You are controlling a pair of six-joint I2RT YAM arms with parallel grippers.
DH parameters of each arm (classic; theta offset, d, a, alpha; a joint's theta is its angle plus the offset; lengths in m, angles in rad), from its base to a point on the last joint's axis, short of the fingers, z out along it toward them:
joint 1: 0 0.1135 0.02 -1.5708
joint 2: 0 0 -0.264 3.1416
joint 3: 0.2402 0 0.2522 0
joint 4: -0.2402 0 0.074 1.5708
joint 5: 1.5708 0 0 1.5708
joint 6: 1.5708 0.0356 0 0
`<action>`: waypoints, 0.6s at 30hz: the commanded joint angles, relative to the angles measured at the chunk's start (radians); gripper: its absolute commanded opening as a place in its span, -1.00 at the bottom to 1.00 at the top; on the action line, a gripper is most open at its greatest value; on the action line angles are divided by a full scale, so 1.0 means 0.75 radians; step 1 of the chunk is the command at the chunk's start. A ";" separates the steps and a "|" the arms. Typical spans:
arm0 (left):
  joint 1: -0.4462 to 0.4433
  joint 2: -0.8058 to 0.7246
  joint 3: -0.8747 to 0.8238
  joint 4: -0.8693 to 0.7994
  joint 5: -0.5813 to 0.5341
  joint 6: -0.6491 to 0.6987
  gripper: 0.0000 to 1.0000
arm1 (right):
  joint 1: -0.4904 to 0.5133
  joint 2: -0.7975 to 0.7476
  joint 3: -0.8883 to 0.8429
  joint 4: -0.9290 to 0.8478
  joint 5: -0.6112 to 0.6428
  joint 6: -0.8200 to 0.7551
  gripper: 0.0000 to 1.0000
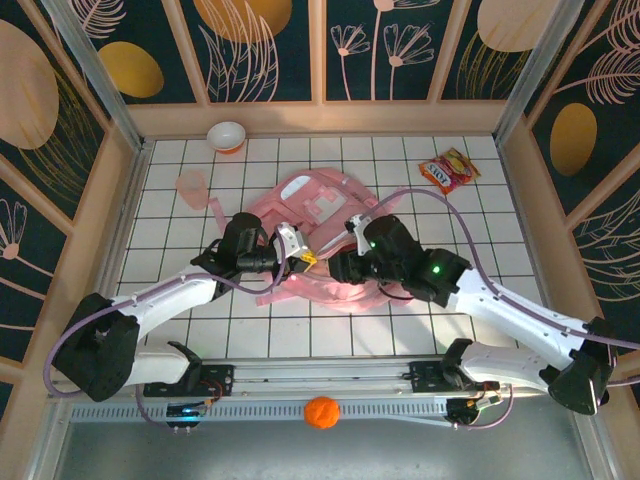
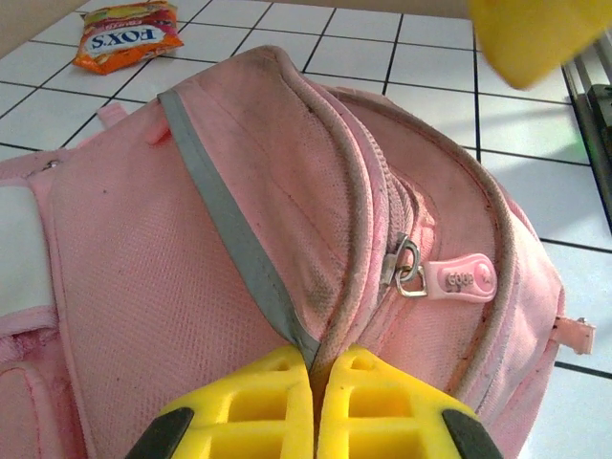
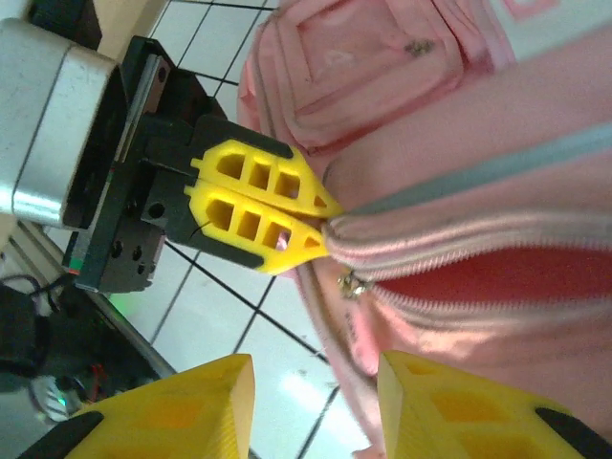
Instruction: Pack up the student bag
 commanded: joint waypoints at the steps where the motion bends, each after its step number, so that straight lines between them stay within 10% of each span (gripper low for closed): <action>1: -0.004 -0.011 0.075 0.027 0.091 -0.101 -1.00 | 0.066 0.001 0.025 -0.083 0.220 0.421 -0.24; 18: -0.003 0.007 0.125 0.027 0.125 -0.132 -1.00 | 0.164 0.410 0.285 -0.292 0.522 0.291 -0.10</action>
